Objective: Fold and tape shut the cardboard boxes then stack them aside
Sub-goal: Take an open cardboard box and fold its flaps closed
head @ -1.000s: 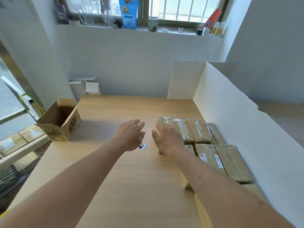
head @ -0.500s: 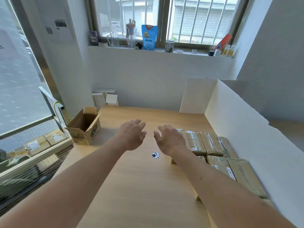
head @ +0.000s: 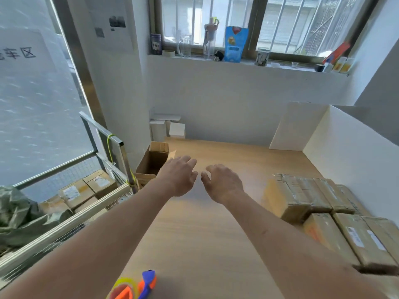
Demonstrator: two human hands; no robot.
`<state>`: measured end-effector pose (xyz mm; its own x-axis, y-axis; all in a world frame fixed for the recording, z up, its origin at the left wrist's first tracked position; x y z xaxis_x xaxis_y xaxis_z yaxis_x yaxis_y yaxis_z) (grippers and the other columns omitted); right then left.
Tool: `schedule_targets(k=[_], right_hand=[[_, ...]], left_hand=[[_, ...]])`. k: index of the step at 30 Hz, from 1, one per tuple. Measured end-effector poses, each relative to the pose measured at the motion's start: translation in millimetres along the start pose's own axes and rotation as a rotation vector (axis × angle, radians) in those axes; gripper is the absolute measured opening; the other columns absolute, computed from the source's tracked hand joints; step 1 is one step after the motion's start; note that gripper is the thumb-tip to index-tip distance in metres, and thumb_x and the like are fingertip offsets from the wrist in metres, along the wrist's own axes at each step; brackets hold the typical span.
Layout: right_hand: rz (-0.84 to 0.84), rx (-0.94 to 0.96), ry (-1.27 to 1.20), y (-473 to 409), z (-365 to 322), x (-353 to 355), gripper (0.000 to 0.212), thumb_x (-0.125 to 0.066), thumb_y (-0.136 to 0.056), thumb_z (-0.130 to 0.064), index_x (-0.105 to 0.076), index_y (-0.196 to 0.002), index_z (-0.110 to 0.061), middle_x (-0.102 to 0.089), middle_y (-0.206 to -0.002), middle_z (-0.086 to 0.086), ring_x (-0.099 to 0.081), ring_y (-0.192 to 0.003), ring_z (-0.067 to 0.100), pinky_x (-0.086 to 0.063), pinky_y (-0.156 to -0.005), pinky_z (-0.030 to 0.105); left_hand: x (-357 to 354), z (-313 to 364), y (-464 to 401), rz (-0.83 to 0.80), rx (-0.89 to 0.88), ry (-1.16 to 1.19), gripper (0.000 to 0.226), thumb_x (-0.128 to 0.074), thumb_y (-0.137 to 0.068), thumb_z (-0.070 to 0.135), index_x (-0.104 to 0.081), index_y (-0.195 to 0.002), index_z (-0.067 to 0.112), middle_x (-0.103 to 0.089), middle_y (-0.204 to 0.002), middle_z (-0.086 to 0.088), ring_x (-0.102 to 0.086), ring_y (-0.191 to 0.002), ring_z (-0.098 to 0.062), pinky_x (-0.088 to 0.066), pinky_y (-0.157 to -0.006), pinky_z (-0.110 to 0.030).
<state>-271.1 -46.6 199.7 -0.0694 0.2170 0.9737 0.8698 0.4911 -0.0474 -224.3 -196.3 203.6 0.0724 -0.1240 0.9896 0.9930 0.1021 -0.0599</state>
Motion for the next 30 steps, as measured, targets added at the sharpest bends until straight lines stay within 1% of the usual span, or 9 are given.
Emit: schedule_targets(k=[3,9,12,16,19,23,24,27,30], right_hand=[[-0.046,-0.001,-0.01,-23,-50,-28,0.044,-0.036,-0.106,-0.049,-0.063,-0.127,-0.022,-0.062,-0.125,0.005,-0.059,-0.115,0.029,-0.049,-0.093,0.04],[-0.12,-0.003,-0.029,-75,-118,-74,0.037,-0.041,-0.106,-0.044,-0.065,-0.118,-0.018,-0.061,-0.115,0.006,-0.06,-0.106,0.029,-0.047,-0.079,0.036],[-0.129,0.026,-0.052,-104,-145,-98,0.037,-0.043,-0.106,-0.043,-0.065,-0.122,-0.018,-0.062,-0.117,0.006,-0.061,-0.109,0.029,-0.05,-0.083,0.038],[-0.183,0.018,-0.104,-135,-174,-139,0.032,-0.051,-0.104,-0.037,-0.063,-0.13,-0.022,-0.061,-0.121,0.003,-0.061,-0.11,0.029,-0.047,-0.079,0.035],[-0.21,0.018,-0.103,-158,-189,-171,0.037,-0.056,-0.102,-0.035,-0.059,-0.136,-0.023,-0.06,-0.126,0.003,-0.059,-0.113,0.027,-0.046,-0.079,0.033],[-0.231,0.006,-0.035,-180,-200,-210,0.047,-0.064,-0.099,-0.022,-0.052,-0.144,-0.022,-0.058,-0.139,0.004,-0.057,-0.121,0.028,-0.052,-0.088,0.037],[-0.233,-0.004,-0.019,-183,-202,-219,0.046,-0.065,-0.099,-0.019,-0.053,-0.143,-0.022,-0.059,-0.137,0.005,-0.057,-0.119,0.028,-0.053,-0.087,0.037],[-0.218,-0.063,-0.052,-187,-205,-240,0.032,-0.062,-0.1,-0.014,-0.063,-0.132,-0.021,-0.063,-0.12,0.005,-0.06,-0.105,0.026,-0.05,-0.073,0.032],[-0.173,-0.083,-0.099,-186,-202,-247,0.031,-0.061,-0.099,-0.007,-0.069,-0.127,-0.017,-0.064,-0.115,0.007,-0.061,-0.102,0.026,-0.042,-0.072,0.029]], left_hand=[[-8,-64,-2,-0.05,0.005,-0.013,0.051,-0.041,-0.108,0.04,-0.039,-0.154,0.02,-0.043,-0.156,-0.002,-0.04,-0.143,-0.026,-0.032,-0.12,-0.046],[-24,-158,-19,-0.086,0.068,0.044,0.046,-0.041,-0.107,0.039,-0.046,-0.147,0.016,-0.05,-0.146,-0.003,-0.045,-0.134,-0.025,-0.035,-0.113,-0.043],[-38,-198,-28,-0.103,0.094,0.055,0.047,-0.041,-0.107,0.039,-0.045,-0.148,0.016,-0.049,-0.148,-0.003,-0.044,-0.137,-0.024,-0.034,-0.115,-0.043],[-69,-245,-39,-0.155,0.121,0.053,0.046,-0.043,-0.107,0.039,-0.045,-0.148,0.017,-0.048,-0.15,-0.002,-0.044,-0.137,-0.024,-0.037,-0.114,-0.043],[-95,-274,-45,-0.178,0.131,0.066,0.047,-0.043,-0.107,0.037,-0.045,-0.148,0.016,-0.045,-0.155,-0.003,-0.041,-0.141,-0.025,-0.037,-0.115,-0.043],[-122,-298,-53,-0.182,0.132,0.109,0.05,-0.044,-0.107,0.037,-0.042,-0.152,0.016,-0.044,-0.155,-0.003,-0.04,-0.142,-0.024,-0.035,-0.117,-0.042],[-126,-302,-54,-0.181,0.132,0.122,0.051,-0.044,-0.107,0.037,-0.04,-0.153,0.016,-0.043,-0.156,-0.003,-0.04,-0.143,-0.024,-0.035,-0.117,-0.042],[-137,-311,-53,-0.173,0.142,0.152,0.052,-0.045,-0.107,0.036,-0.037,-0.156,0.018,-0.041,-0.158,-0.001,-0.039,-0.144,-0.023,-0.034,-0.117,-0.041],[-140,-316,-47,-0.157,0.145,0.176,0.052,-0.046,-0.107,0.036,-0.035,-0.155,0.019,-0.042,-0.157,-0.001,-0.039,-0.144,-0.024,-0.036,-0.116,-0.041]])
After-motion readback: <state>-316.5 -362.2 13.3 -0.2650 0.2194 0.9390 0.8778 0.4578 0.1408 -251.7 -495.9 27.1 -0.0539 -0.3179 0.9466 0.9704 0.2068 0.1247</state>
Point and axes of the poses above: each hand's wrist, its own y-axis away from the middle knuckle, its own x-axis out of the back of the hand, z = x × y, the point moved 1 cm from there along -y, towards the middle knuckle
